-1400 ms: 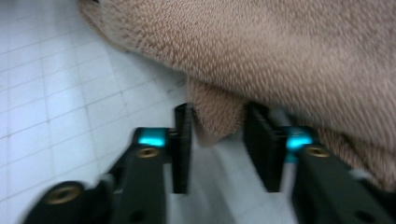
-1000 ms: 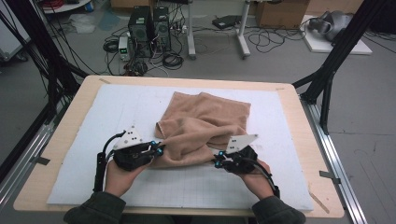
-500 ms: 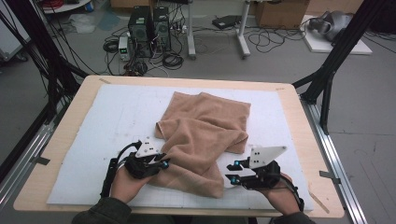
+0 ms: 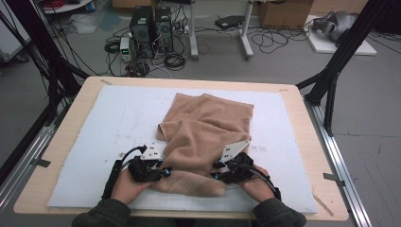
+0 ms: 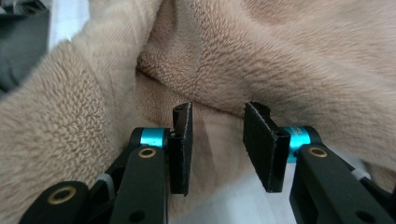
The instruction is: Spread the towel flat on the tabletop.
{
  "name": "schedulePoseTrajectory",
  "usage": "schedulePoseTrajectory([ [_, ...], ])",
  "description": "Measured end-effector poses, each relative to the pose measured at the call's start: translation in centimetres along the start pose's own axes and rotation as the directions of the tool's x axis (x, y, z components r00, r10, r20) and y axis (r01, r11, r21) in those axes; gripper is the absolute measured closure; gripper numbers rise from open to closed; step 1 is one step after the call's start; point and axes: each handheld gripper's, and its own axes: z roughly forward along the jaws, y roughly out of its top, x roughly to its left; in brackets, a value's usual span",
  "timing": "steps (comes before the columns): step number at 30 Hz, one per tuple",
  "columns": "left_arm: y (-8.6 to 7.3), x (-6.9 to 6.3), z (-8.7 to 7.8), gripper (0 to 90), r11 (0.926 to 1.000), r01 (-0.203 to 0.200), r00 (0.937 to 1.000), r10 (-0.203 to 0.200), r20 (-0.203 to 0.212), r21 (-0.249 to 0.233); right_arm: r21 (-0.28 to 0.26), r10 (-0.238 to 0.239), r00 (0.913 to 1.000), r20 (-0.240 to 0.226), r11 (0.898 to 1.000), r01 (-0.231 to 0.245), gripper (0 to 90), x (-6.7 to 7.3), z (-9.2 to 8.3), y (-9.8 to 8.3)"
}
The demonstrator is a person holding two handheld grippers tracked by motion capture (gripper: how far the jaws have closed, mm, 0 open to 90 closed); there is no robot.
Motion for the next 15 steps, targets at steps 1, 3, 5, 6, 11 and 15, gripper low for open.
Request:
schedulePoseTrajectory([
  [1,-0.2,0.0,0.0,73.7,0.9999,-0.002,1.0000,0.002,-0.005,-0.014,0.031,-0.003,1.0000,0.004,1.000,0.003,65.3,0.1,0.5,0.0],
  [3,-0.3,0.1,0.0,79.3,0.9997,0.008,1.0000,-0.008,-0.001,-0.023,0.014,0.008,1.0000,-0.006,1.000,-0.007,73.9,0.1,0.9,-0.3],
  [5,-0.3,-0.1,-0.2,82.1,0.9998,0.002,0.9999,-0.002,-0.012,-0.022,-0.006,-0.008,0.9998,-0.017,1.000,0.008,85.3,0.2,0.6,-0.6],
  [6,-0.2,-0.3,-0.3,82.7,0.9998,-0.001,0.9999,0.001,-0.016,-0.022,-0.007,-0.005,0.9999,-0.014,1.000,0.005,86.0,0.2,0.5,-0.7],
  [11,-0.2,-1.2,-1.9,83.1,0.9979,-0.003,0.9999,0.002,-0.010,-0.065,-0.020,-0.012,0.9995,-0.029,1.000,0.011,86.6,1.4,-0.9,-1.0],
  [15,-0.2,-2.1,-3.6,83.0,0.9950,-0.008,0.9999,0.008,-0.010,-0.100,-0.042,-0.030,0.9993,-0.021,0.999,0.029,86.6,3.3,-3.1,-1.3],
])
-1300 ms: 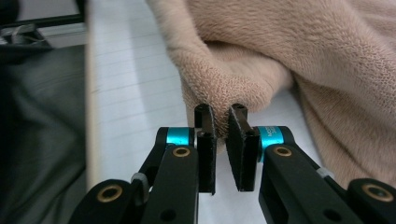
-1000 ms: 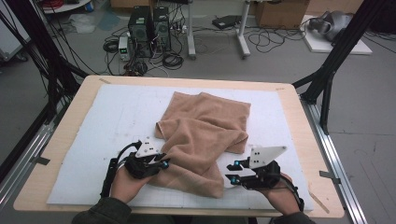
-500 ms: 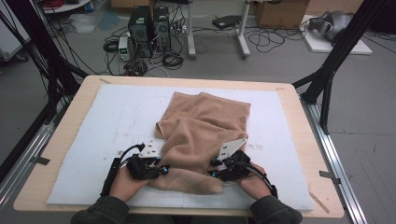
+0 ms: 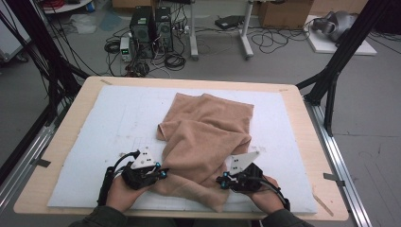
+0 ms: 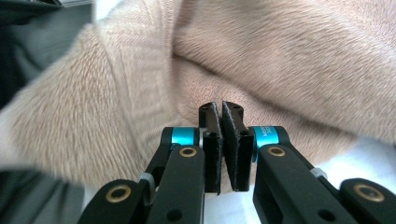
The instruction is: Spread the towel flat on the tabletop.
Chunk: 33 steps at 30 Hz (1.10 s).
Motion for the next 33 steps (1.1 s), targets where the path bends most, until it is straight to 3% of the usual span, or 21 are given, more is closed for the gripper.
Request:
schedulePoseTrajectory([
  [3,0.1,-1.2,-1.4,83.1,0.9998,-0.009,0.9998,0.009,0.016,-0.020,-0.010,-0.025,0.9997,0.005,1.000,0.025,86.6,1.8,-1.7,0.2],
  [7,0.3,-2.5,-3.3,80.6,0.9984,-0.037,0.9984,0.039,0.041,-0.044,-0.065,-0.066,0.9976,-0.019,0.996,0.065,85.6,3.9,-3.7,0.4],
  [9,0.4,-2.4,-3.7,65.5,0.9987,-0.024,0.9985,0.026,0.047,-0.044,-0.103,-0.074,0.9972,-0.015,0.992,0.072,76.7,4.1,-4.3,0.4],
  [11,0.5,-1.8,-3.7,57.4,0.9985,-0.017,0.9989,0.020,0.044,-0.051,-0.129,-0.047,0.9989,0.005,0.990,0.047,69.7,3.4,-4.7,0.1],
  [13,0.3,-0.8,-3.2,56.5,0.9989,-0.001,0.9994,0.002,0.036,-0.047,-0.140,-0.007,0.9996,0.028,0.990,0.010,69.1,1.9,-4.7,-0.4],
  [16,-0.2,0.8,-1.7,59.0,0.9991,0.025,0.9989,-0.024,0.040,-0.033,-0.075,0.027,0.9976,0.064,0.997,-0.022,69.7,-0.3,-3.2,-1.4],
  [19,-0.5,1.5,0.2,59.6,0.9993,0.032,0.9987,-0.033,0.039,0.019,-0.011,0.055,0.9981,0.029,0.998,-0.055,67.6,-1.6,-1.0,-1.9],
  [22,-0.6,1.6,2.0,59.9,0.9953,0.001,0.9988,-0.006,0.049,0.097,0.029,0.054,0.9983,0.024,0.998,-0.055,69.5,-1.8,0.8,-2.0],
  [23,-0.7,1.5,2.4,61.5,0.9960,0.009,0.9971,-0.016,0.075,0.088,0.058,0.049,0.9984,0.027,0.997,-0.050,71.7,-1.8,1.3,-2.1],
  [24,-0.8,1.5,2.5,68.0,0.9964,0.006,0.9946,-0.015,0.102,0.084,0.036,0.059,0.9981,0.021,0.998,-0.059,77.3,-1.8,1.4,-2.2],
  [26,-0.8,1.0,2.7,75.9,0.9971,-0.008,0.9954,0.001,0.096,0.076,0.022,0.068,0.9977,0.004,0.997,-0.068,86.1,-1.8,1.3,-2.6],
  [28,-0.7,0.6,2.5,79.0,0.9967,-0.022,0.9970,0.016,0.076,0.078,0.028,0.061,0.9982,0.003,0.998,-0.061,87.5,-1.5,0.9,-2.8],
  [33,-0.6,0.2,1.9,81.4,0.9989,0.001,0.9975,-0.004,0.071,0.048,0.049,0.068,0.9976,-0.015,0.997,-0.067,88.4,-0.2,-0.7,-3.9],
])
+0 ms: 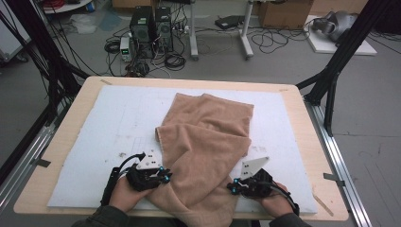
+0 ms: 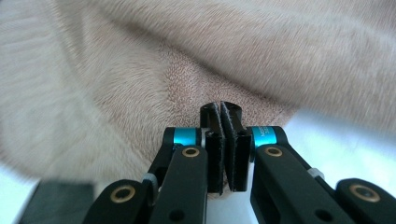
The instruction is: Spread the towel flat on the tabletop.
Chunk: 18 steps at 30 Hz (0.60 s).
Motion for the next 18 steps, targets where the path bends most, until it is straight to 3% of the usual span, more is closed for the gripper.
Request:
schedulePoseTrajectory([
  [5,0.2,-1.1,-1.7,81.7,0.9985,-0.002,0.9998,0.003,0.020,-0.055,-0.007,0.005,0.9998,-0.020,1.000,-0.005,88.4,2.2,-2.2,-1.5],
  [7,0.2,-1.4,-2.4,79.6,0.9975,-0.009,0.9997,0.010,0.021,-0.071,-0.031,-0.013,0.9996,-0.026,0.999,0.012,87.4,3.0,-3.0,-1.6],
  [8,0.2,-1.2,-2.7,75.9,0.9974,0.001,1.0000,0.000,0.008,-0.072,-0.059,-0.011,0.9999,-0.007,0.998,0.011,86.9,3.2,-3.3,-1.5],
  [10,0.2,-0.4,-3.2,68.3,0.9961,0.033,0.9993,-0.034,-0.014,-0.082,-0.114,0.015,0.9989,0.043,0.993,-0.010,79.8,2.8,-3.9,-1.4],
  [13,0.4,0.8,-3.2,66.4,0.9924,0.054,0.9979,-0.058,-0.030,-0.110,-0.099,0.020,0.9955,0.093,0.995,-0.011,75.5,1.6,-3.7,-1.0],
  [16,0.4,1.8,-1.8,65.9,0.9978,0.039,0.9974,-0.042,-0.059,-0.055,-0.048,0.016,0.9966,0.081,0.999,-0.013,69.2,0.3,-2.0,-0.7],
  [18,0.1,2.2,-0.6,65.3,0.9991,0.042,0.9965,-0.042,-0.072,-0.002,-0.047,0.056,0.9967,0.059,0.997,-0.053,65.0,-0.4,-0.8,-0.7],
])
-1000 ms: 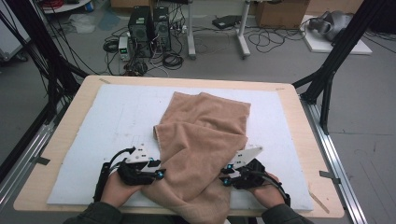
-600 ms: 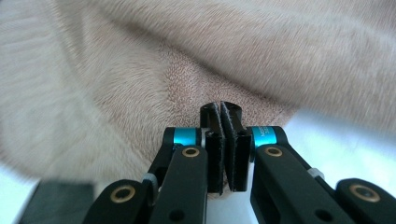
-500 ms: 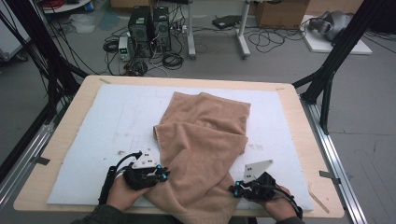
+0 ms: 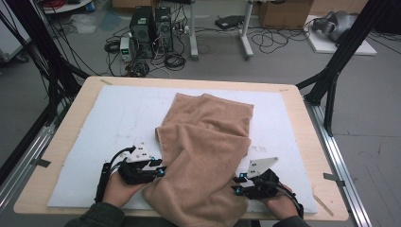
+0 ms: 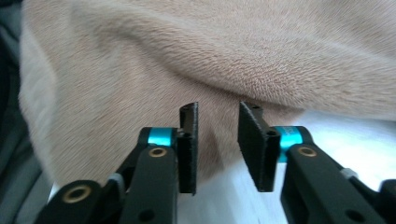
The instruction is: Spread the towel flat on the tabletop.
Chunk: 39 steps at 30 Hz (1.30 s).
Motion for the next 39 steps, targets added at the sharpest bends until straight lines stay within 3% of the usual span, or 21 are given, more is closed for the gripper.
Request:
schedulePoseTrajectory([
  [2,-0.3,0.0,1.1,65.3,0.9998,0.001,0.9997,-0.001,0.023,0.019,-0.008,0.022,0.9998,-0.004,1.000,-0.022,68.5,-0.4,0.9,-0.1],
  [4,-0.5,-0.7,1.8,65.9,0.9989,-0.036,0.9992,0.036,0.014,0.028,-0.024,0.018,0.9998,0.007,1.000,-0.018,77.2,-0.6,1.0,-0.2],
  [5,-0.5,-0.9,1.9,72.4,0.9984,-0.054,0.9978,0.053,0.040,0.018,-0.025,0.022,0.9998,0.002,0.999,-0.022,83.8,-0.6,0.9,-0.2],
  [6,-0.5,-1.1,1.9,79.4,0.9972,-0.071,0.9967,0.071,0.040,0.020,-0.027,0.015,0.9998,-0.010,1.000,-0.015,85.5,-0.6,0.9,-0.3],
  [8,-0.5,-1.4,1.9,84.4,0.9959,-0.088,0.9956,0.087,0.033,0.021,-0.023,0.005,0.9999,-0.012,1.000,-0.005,87.0,-0.5,0.7,-0.4],
  [16,-0.9,-1.6,0.8,85.9,0.9966,-0.080,0.9965,0.079,0.026,0.022,0.022,-0.010,0.9995,-0.029,1.000,0.010,87.6,1.2,-1.6,-1.9],
  [19,-1.3,-1.5,-0.4,85.8,0.9965,-0.083,0.9965,0.083,0.009,0.010,-0.027,-0.011,0.9996,-0.025,1.000,0.010,86.3,1.9,-3.3,-2.5],
  [22,-1.2,-0.8,-1.3,79.1,0.9991,-0.036,0.9993,0.036,0.008,-0.024,-0.054,-0.006,0.9999,0.015,0.998,0.007,81.0,1.7,-4.1,-2.2],
  [24,-0.8,-0.7,-1.6,70.4,0.9972,-0.031,0.9994,0.032,0.013,-0.069,-0.061,-0.004,0.9996,0.029,0.998,0.006,72.8,1.2,-3.9,-1.8],
  [26,-0.3,-0.7,-1.4,64.3,0.9950,-0.040,0.9985,0.043,0.034,-0.091,-0.054,-0.006,0.9999,0.010,0.999,0.007,69.6,0.6,-3.1,-1.3],
  [29,0.2,-0.9,-0.1,61.1,0.9949,-0.081,0.9953,0.084,0.047,-0.060,-0.027,-0.010,1.0000,0.001,1.000,0.010,62.8,-0.2,-1.3,-0.7],
  [31,0.1,-0.9,1.2,61.5,0.9949,-0.100,0.9930,0.098,0.065,0.015,-0.028,0.004,1.0000,-0.007,1.000,-0.005,60.2,-0.7,-0.2,-0.4],
  [32,-0.1,-1.0,1.8,64.4,0.9923,-0.110,0.9915,0.105,0.076,0.058,-0.021,0.010,0.9997,-0.024,1.000,-0.011,62.1,-0.9,0.4,-0.3],
  [34,-0.4,-0.9,1.8,75.8,0.9940,-0.104,0.9908,0.101,0.090,0.033,-0.030,-0.002,0.9998,-0.020,1.000,0.001,69.0,-1.0,0.9,-0.3],
  [36,-0.4,-0.9,1.6,84.5,0.9966,-0.074,0.9949,0.071,0.071,0.037,-0.040,0.029,0.9981,-0.054,0.999,-0.032,81.4,-1.3,0.8,-0.5],
  [39,-0.7,-1.6,0.7,85.7,0.9934,-0.108,0.9940,0.107,0.022,0.040,-0.046,0.011,0.9973,-0.073,0.999,-0.014,85.5,-1.0,0.7,-0.7],
])
